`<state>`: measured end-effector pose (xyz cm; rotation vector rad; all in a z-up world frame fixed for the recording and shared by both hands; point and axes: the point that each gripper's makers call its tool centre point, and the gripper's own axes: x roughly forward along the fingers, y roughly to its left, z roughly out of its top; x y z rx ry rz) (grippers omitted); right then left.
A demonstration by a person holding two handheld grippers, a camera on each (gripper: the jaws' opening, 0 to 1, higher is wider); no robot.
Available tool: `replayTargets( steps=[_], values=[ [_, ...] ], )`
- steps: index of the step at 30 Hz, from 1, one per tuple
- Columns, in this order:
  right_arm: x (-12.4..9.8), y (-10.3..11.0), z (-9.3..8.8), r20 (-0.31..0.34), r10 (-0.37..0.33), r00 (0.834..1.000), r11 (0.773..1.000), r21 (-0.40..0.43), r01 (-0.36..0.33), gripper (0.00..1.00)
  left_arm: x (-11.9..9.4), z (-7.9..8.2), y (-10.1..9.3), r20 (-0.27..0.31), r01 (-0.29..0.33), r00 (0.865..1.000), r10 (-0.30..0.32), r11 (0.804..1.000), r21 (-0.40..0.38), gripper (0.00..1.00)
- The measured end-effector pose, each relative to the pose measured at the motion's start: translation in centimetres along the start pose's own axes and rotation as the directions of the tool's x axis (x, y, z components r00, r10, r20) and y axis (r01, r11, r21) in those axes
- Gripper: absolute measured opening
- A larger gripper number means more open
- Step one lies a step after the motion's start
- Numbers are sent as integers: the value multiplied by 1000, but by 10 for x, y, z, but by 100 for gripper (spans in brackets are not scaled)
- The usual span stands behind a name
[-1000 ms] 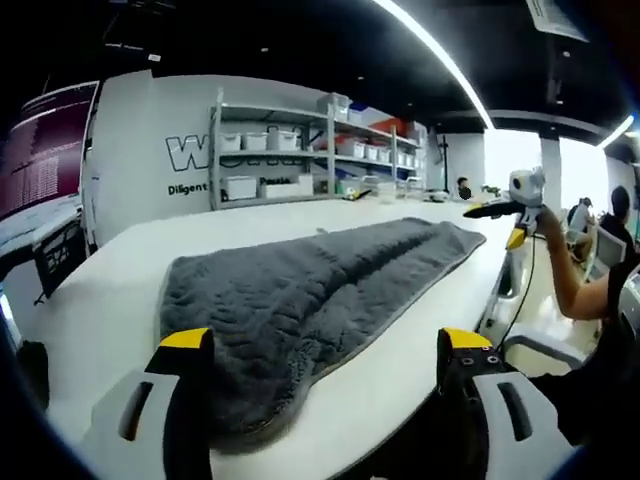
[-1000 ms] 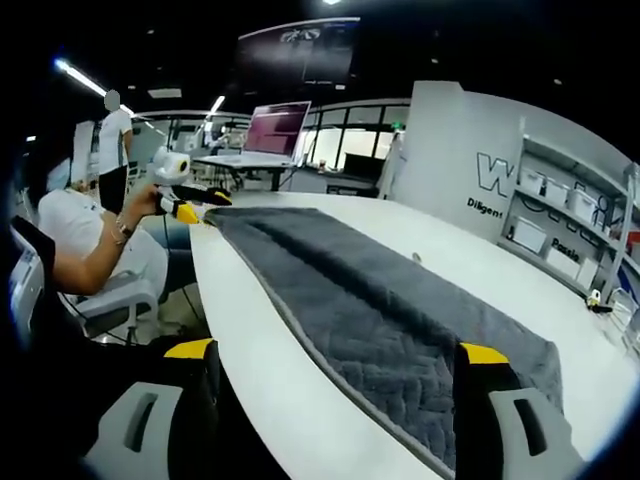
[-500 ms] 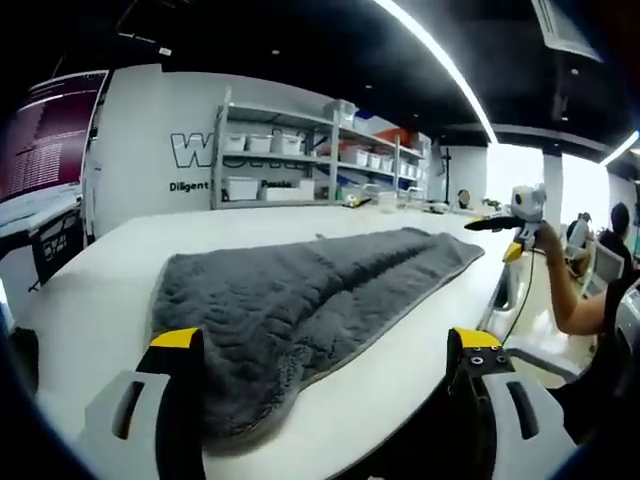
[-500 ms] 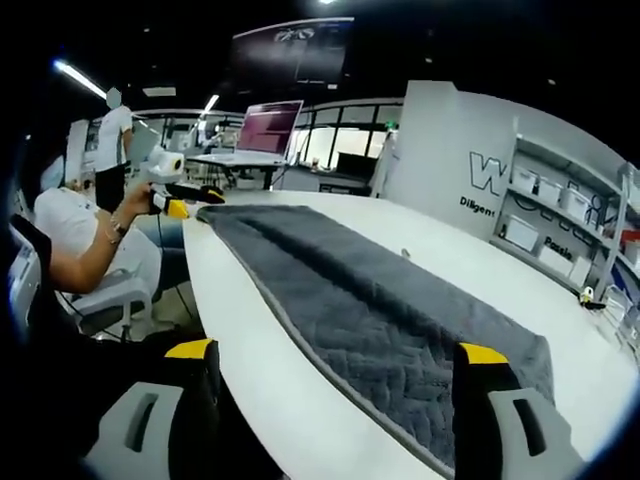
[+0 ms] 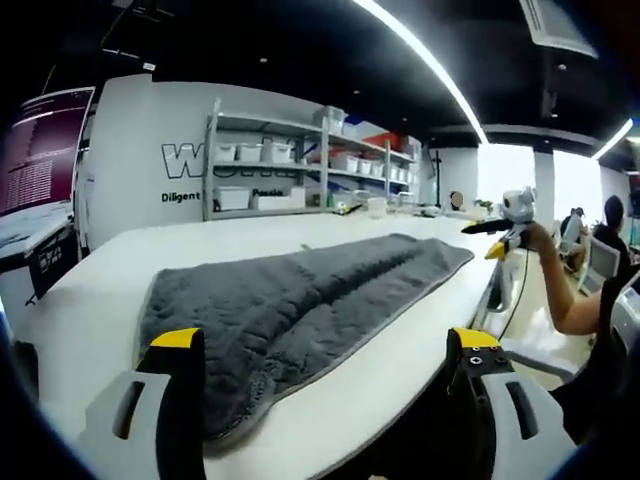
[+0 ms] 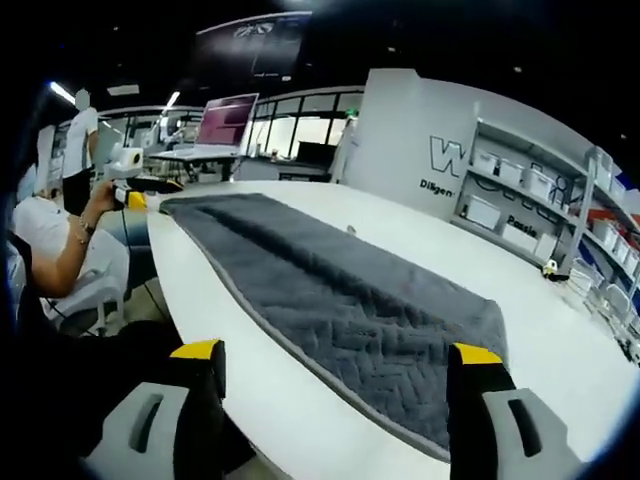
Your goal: Open the folded towel by lifting each exposed corner and separating the folded layers until the towel lies flat within the target outline without major curled edges
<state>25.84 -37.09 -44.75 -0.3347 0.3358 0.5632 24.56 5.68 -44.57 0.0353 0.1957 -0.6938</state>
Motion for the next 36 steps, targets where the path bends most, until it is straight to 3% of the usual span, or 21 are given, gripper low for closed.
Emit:
replayTargets(
  steps=[10,15,21,26,29,33,36],
  values=[
    [-13,-46,-29,-95,-82,992,996,35,85,82,2,1,-9,-5,31,1000,-31,999,14,97],
    [-16,-53,-36,-118,-75,990,996,41,80,77,5,2,-7,-11,28,1000,-28,999,16,97],
    [-13,-60,-40,-148,-59,987,998,29,64,58,5,3,-8,-18,36,999,-36,999,17,95],
    [-7,-67,-49,-199,-53,979,998,27,59,49,5,2,-4,-23,24,999,-24,1000,17,95],
    [-4,-70,-55,-215,-34,976,998,51,46,32,5,0,-4,-28,25,999,-24,1000,14,95],
    [0,-78,-63,-244,-45,969,994,84,68,33,3,-2,-2,-31,22,999,-22,1000,12,95],
    [3,-76,-67,-256,-12,966,993,109,42,28,2,-1,-1,-24,17,1000,-17,1000,8,95]
  ],
)
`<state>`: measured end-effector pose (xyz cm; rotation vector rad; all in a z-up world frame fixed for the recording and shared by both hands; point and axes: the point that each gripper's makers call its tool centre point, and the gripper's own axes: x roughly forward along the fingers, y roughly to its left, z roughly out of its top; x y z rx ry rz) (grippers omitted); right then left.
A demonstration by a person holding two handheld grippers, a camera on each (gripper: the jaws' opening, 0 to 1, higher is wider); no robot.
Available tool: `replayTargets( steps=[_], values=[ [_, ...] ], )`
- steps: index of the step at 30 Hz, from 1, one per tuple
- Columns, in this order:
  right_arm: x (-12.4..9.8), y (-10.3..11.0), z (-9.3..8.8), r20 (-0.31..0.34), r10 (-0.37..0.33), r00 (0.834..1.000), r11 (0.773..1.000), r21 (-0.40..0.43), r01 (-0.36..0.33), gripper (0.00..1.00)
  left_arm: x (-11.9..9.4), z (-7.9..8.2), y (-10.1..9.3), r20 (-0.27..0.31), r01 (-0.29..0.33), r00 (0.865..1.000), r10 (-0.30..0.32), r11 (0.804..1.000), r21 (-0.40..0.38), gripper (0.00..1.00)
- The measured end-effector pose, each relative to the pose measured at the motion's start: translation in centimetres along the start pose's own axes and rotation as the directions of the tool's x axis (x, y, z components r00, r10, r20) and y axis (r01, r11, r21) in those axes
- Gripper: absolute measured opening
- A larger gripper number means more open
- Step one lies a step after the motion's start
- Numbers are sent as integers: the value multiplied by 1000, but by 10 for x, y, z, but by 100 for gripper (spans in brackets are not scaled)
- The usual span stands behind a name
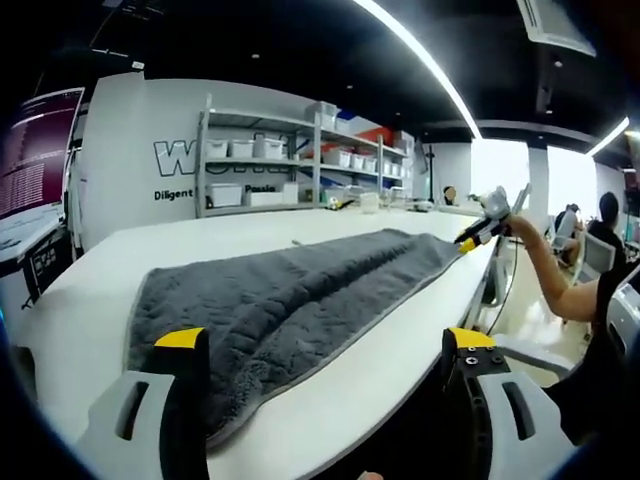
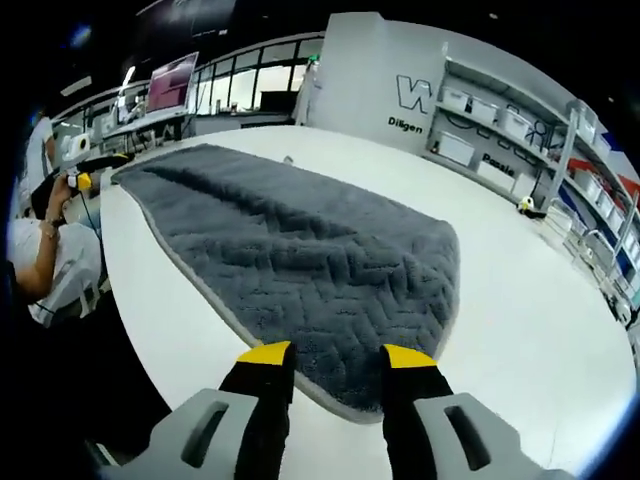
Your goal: Open the folded towel by lifting each exposed corner and separating the folded layers until the towel lies flat within the target outline without major curled edges
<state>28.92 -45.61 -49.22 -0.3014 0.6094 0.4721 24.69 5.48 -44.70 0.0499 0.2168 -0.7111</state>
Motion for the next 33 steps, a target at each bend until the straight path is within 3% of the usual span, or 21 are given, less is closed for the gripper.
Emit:
replayTargets(
  steps=[11,33],
  values=[
    [0,8,-3,-2,57,998,998,21,-57,8,0,0,-7,8,23,1000,-22,1000,-17,93],
    [-15,13,-15,-3,75,997,997,-11,-75,6,-1,-1,-5,4,12,1000,-12,1000,-11,93]
  ],
)
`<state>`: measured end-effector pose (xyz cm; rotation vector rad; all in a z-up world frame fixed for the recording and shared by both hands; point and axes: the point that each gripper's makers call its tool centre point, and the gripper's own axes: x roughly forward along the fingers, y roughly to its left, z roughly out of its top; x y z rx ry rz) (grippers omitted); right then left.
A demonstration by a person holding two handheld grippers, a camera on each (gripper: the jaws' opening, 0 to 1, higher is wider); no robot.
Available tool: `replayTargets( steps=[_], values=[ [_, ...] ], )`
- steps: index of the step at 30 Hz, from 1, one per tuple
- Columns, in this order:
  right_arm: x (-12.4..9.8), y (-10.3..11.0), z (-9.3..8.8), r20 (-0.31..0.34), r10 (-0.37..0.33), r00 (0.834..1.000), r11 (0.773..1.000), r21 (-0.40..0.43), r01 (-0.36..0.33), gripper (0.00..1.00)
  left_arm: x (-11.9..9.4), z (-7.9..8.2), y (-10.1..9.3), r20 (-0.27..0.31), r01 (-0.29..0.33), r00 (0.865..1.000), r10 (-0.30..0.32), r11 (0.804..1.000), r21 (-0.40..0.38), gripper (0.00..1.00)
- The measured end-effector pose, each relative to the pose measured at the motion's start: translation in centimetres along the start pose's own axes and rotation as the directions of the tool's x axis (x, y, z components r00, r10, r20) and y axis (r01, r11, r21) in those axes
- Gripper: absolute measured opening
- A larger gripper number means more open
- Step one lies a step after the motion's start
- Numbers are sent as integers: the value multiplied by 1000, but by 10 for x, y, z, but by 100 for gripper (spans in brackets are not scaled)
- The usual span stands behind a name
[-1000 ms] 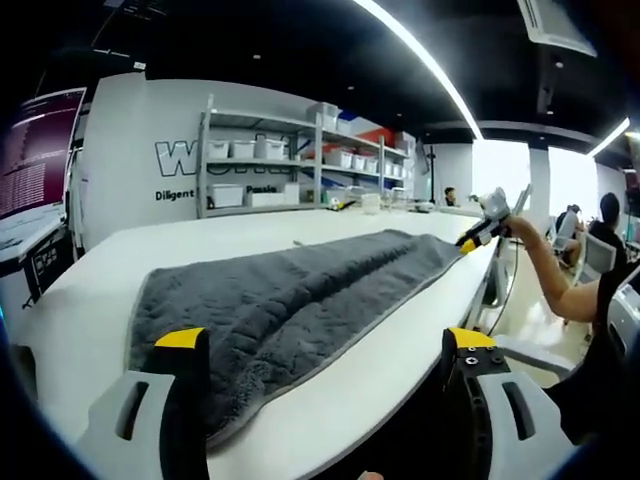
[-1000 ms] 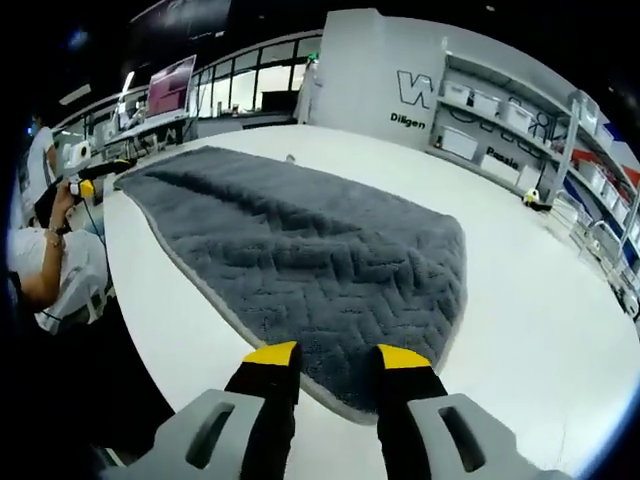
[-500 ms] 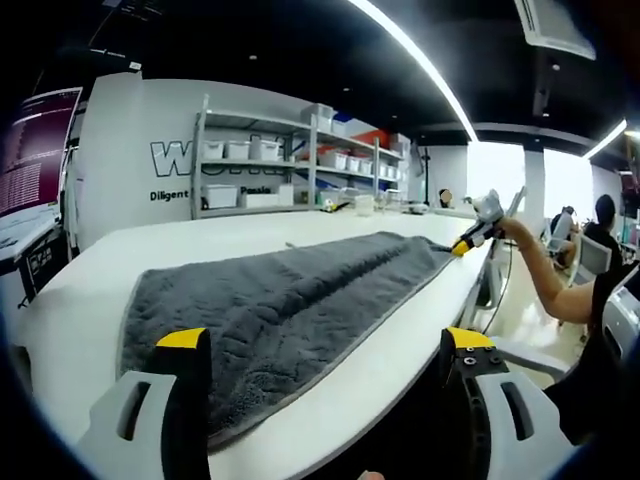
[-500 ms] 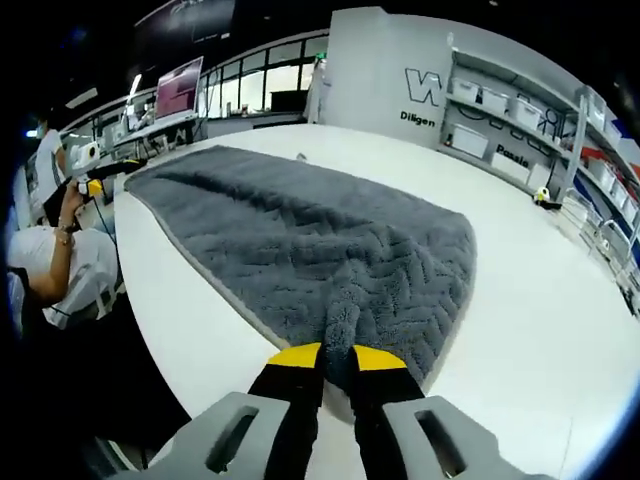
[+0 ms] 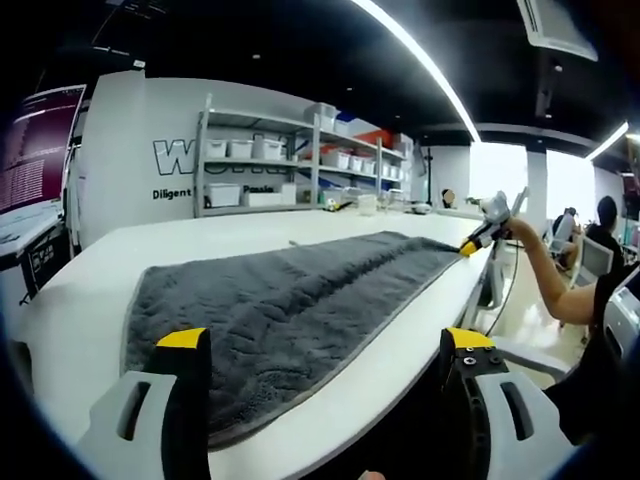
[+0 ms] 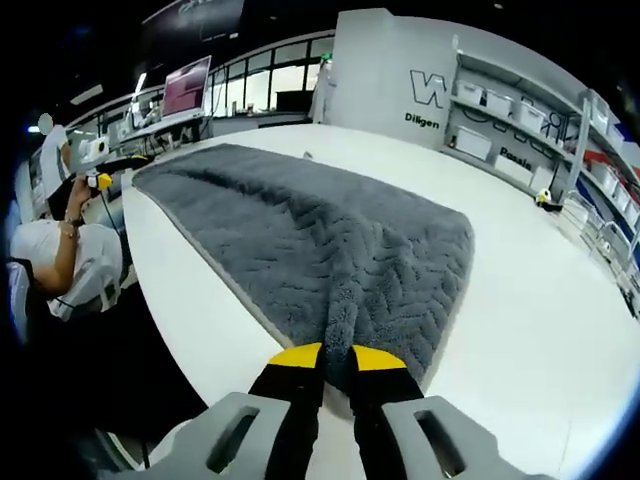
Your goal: Open the folded towel by lifting each exposed corner and separating the folded layers until the towel lies flat within the target outline without major curled edges
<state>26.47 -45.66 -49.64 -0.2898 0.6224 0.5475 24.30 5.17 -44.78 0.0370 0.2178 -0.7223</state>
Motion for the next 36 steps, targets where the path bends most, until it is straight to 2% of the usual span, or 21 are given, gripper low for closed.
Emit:
replayTargets(
  steps=[7,12,18,20,21,22,26,29,31,32,36],
  values=[
    [-3,1,-2,4,-7,1000,1000,-2,7,8,-1,0,1,-1,-2,1000,2,1000,2,93],
    [-5,-4,-1,5,-41,999,999,1,41,17,-1,0,1,1,-5,1000,5,1000,2,93],
    [-15,-19,3,53,-108,993,994,26,107,29,-1,0,1,0,-6,1000,6,1000,4,93],
    [-18,-18,9,100,-102,990,995,18,101,45,-1,0,1,-2,-7,1000,7,1000,5,93],
    [-19,-13,11,120,-84,989,995,65,76,54,-1,0,1,-2,-7,1000,7,1000,5,93],
    [-20,-12,11,120,-76,990,995,76,67,63,-1,0,2,-3,-7,1000,7,1000,3,93],
    [-22,-9,10,127,-77,989,996,64,69,69,0,-1,2,-3,-8,1000,8,1000,5,93],
    [-23,-9,12,141,-85,986,994,76,75,83,0,-2,3,-7,-11,1000,11,1000,6,94],
    [-23,-9,15,155,-86,984,994,84,74,97,-1,-2,3,-9,-13,1000,13,1000,6,95],
    [-23,-8,15,156,-86,984,993,89,72,99,-1,-2,3,-9,-12,1000,13,1000,6,95],
    [-23,-4,15,152,-85,985,994,77,74,99,-2,-1,4,-6,-21,1000,21,1000,5,98]
  ],
)
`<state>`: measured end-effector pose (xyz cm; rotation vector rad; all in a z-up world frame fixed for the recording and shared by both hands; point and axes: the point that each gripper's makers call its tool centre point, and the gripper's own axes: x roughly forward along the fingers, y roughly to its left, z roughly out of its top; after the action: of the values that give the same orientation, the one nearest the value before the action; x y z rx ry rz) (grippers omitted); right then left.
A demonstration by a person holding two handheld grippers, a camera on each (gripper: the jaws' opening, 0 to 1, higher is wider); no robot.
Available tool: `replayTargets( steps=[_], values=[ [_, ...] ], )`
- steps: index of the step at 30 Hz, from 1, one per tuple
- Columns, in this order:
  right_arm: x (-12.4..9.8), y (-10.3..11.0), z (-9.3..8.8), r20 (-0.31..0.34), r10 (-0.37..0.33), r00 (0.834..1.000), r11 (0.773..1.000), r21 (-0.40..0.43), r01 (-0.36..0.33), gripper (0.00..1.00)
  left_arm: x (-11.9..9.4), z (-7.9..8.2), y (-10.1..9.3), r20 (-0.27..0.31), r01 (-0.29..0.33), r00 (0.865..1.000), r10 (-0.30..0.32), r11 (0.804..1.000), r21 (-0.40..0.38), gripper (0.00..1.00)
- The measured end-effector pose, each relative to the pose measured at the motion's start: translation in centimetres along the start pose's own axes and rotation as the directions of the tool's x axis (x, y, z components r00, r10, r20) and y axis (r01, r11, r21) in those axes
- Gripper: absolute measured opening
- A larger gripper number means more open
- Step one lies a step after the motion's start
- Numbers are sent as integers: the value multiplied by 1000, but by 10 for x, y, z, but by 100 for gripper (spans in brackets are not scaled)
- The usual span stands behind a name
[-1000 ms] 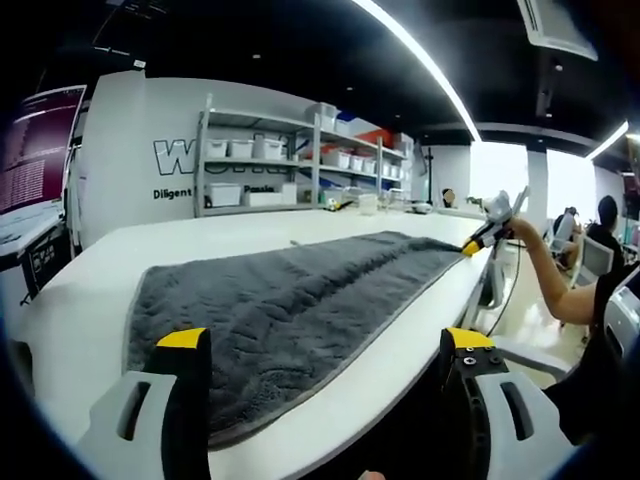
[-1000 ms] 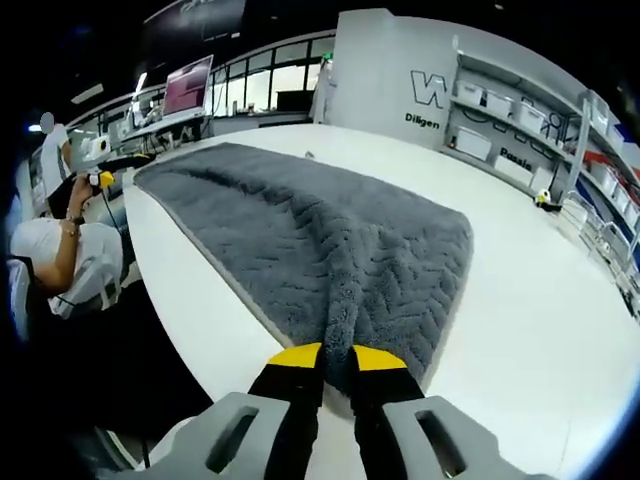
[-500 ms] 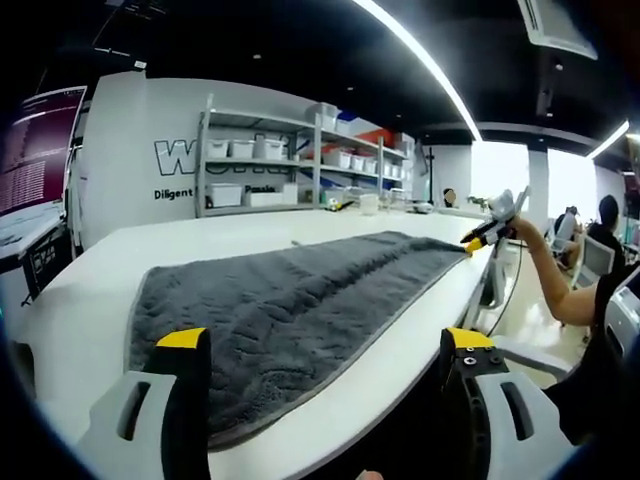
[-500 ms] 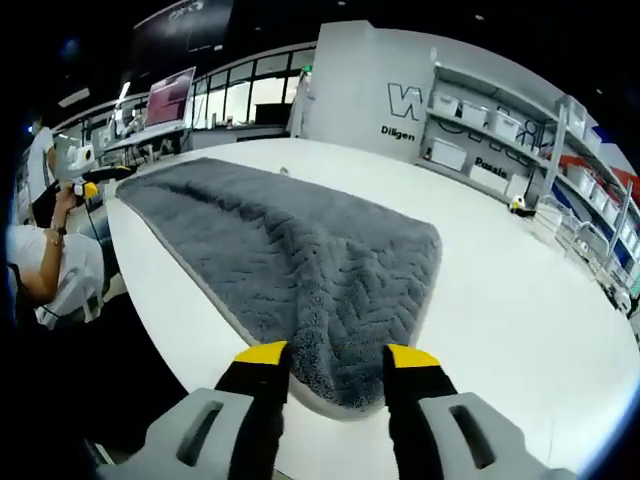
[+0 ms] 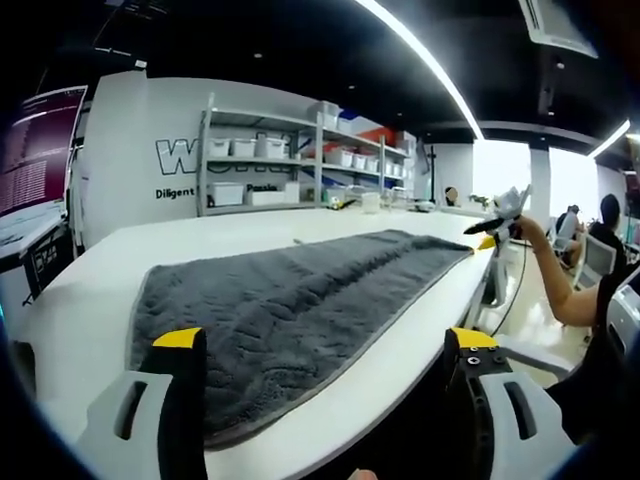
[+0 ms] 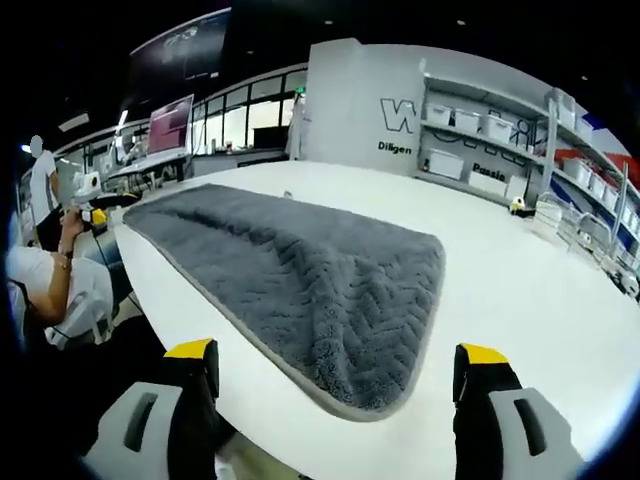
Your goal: Open the folded towel by lifting each exposed corner and separating the folded layers until the towel lies flat within the target outline without major curled edges
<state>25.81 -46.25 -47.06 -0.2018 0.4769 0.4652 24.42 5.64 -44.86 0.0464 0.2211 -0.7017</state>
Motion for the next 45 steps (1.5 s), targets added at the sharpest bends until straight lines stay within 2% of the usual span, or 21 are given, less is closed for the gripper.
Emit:
replayTargets(
  steps=[8,12,17,19,23,26,31,32,34,35,45],
  values=[
    [-5,9,17,27,-25,999,999,-44,27,99,0,-2,1,-6,-4,1000,4,1000,-1,99],
    [-4,26,29,40,-6,999,995,-97,10,98,1,-3,0,-7,1,1000,-1,1000,-1,99],
    [1,53,45,61,49,997,989,-139,-40,90,1,-3,-4,-10,11,1000,-11,1000,-3,99],
    [6,64,48,47,68,997,984,-165,-59,86,0,-3,-5,-7,13,1000,-13,1000,-2,99],
    [21,85,54,24,93,995,969,-232,-85,86,-1,-2,-6,0,18,1000,-18,1000,-1,99],
    [34,102,58,13,143,990,962,-238,-136,85,-1,-3,-6,1,19,1000,-19,1000,-3,98],
    [53,122,67,8,191,982,953,-239,-183,83,-2,-5,-4,2,18,1000,-18,1000,-8,98],
    [58,130,70,12,215,977,943,-261,-204,83,-3,-5,-3,3,17,1000,-17,1000,-10,98],
    [63,137,72,9,223,975,941,-264,-212,84,-4,-5,-3,5,16,1000,-16,1000,-12,98],
    [67,143,72,-4,239,971,928,-294,-229,84,-5,-5,-2,5,13,1000,-13,1000,-14,98],
    [86,180,81,-33,318,947,889,-338,-310,78,-6,-9,-2,0,9,1000,-9,1000,-13,98]
  ],
)
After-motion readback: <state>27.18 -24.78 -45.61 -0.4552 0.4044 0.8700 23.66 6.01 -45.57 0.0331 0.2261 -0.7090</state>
